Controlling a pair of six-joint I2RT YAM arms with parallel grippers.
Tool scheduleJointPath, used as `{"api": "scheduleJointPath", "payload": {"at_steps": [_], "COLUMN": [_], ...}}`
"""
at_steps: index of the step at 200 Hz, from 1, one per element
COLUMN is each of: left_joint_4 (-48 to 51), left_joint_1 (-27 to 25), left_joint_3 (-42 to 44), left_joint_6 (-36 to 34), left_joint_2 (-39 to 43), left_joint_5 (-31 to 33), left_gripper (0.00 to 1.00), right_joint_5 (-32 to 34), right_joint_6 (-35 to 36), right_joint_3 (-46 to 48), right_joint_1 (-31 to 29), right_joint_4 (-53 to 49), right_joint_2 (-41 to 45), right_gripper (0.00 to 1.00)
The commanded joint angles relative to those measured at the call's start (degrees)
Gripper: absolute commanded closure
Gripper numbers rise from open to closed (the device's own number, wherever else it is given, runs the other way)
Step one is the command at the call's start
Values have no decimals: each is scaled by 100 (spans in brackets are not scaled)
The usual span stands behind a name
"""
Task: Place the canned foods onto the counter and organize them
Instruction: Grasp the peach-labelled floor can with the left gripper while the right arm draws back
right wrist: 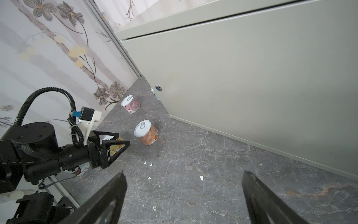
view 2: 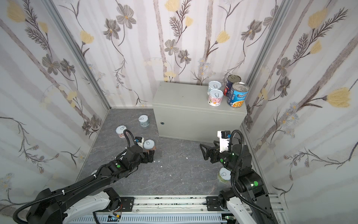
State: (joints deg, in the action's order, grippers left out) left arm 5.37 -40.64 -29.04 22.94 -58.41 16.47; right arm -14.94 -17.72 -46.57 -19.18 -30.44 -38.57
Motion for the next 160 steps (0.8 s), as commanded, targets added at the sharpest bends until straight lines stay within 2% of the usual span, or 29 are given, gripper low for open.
{"api": "scheduleJointPath", "payload": {"at_steps": [1,35,80,122,160], "left_joint_4": [-560,-974,-1398,-1864,-2112], "left_joint_1": [143,384,599,749,852], "left_joint_3": [65,102,116,163,0], "left_joint_6": [106,45,-104,-185,-246], "left_joint_2": [-190,-591,-1034,-1343,-2027], "left_joint_5": [56,-213,-420,-596,-661], "left_gripper": [0,0,0,0,0], "right_joint_5": [-146,-124,-64,404,614], "right_joint_6": [-140,-221,-515,-632,-774], "right_joint_3": [281,933,1142,1293,1425], "right_joint_1": [-95,-254,-546,-1083,-1508], "right_joint_4": [583,904,1301,1498,1955], "right_joint_2": [106,203,-22,-339,-650], "right_gripper": [7,6,7,7,6]}}
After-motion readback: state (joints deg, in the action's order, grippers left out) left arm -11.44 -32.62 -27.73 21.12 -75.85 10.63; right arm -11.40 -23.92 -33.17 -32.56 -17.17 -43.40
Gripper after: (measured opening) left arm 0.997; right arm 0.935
